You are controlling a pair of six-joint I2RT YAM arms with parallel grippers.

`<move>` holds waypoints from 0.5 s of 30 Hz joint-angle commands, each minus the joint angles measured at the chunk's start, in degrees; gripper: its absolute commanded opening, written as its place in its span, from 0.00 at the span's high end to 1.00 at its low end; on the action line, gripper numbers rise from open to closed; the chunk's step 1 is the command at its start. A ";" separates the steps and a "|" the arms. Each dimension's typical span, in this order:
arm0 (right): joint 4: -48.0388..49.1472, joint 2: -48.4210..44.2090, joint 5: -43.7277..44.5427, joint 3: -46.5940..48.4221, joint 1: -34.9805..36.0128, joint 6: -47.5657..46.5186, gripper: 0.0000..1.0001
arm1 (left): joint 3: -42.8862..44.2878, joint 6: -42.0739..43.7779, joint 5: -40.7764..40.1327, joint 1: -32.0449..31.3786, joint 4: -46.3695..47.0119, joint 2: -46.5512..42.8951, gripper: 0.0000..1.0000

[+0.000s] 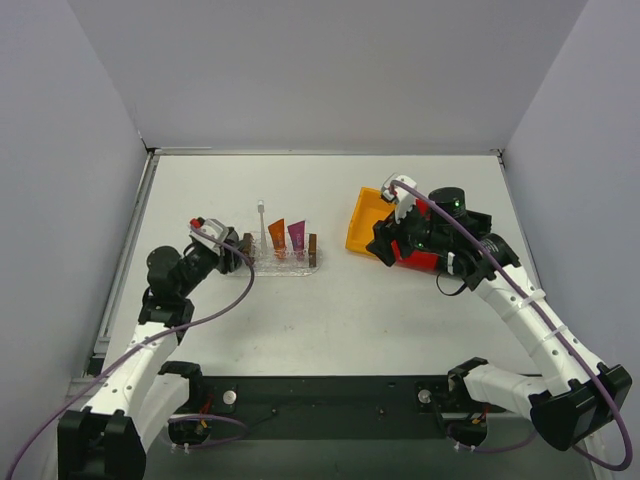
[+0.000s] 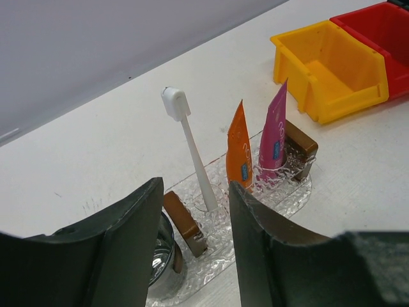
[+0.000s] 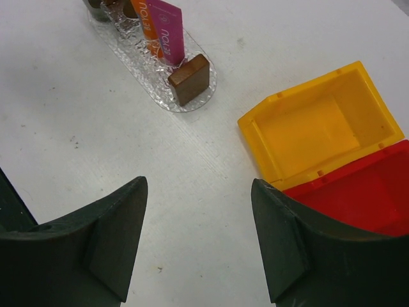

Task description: Prepare toiletry sets of a toothbrush and toothpaste on the tray

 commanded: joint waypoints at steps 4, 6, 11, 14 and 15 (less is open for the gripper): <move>0.65 0.06 7.85 -0.03 -1.23 -0.83 0.38 | 7.61 0.67 -2.63 0.66 -13.07 -5.92 0.44; 1.70 -0.29 11.10 -0.65 -1.85 -0.39 0.37 | 9.11 0.58 -4.21 0.74 -16.50 -6.09 0.44; 4.86 -1.69 13.48 -3.72 -5.36 2.24 0.34 | 12.63 0.23 -7.46 1.36 -20.89 -6.89 0.42; 6.62 -3.01 13.13 -5.22 -9.05 4.26 0.33 | 13.51 0.23 -9.66 1.88 -22.74 -6.98 0.41; 7.06 -3.80 12.87 -6.09 -10.71 4.71 0.33 | 14.04 0.31 -10.10 1.97 -23.19 -7.24 0.41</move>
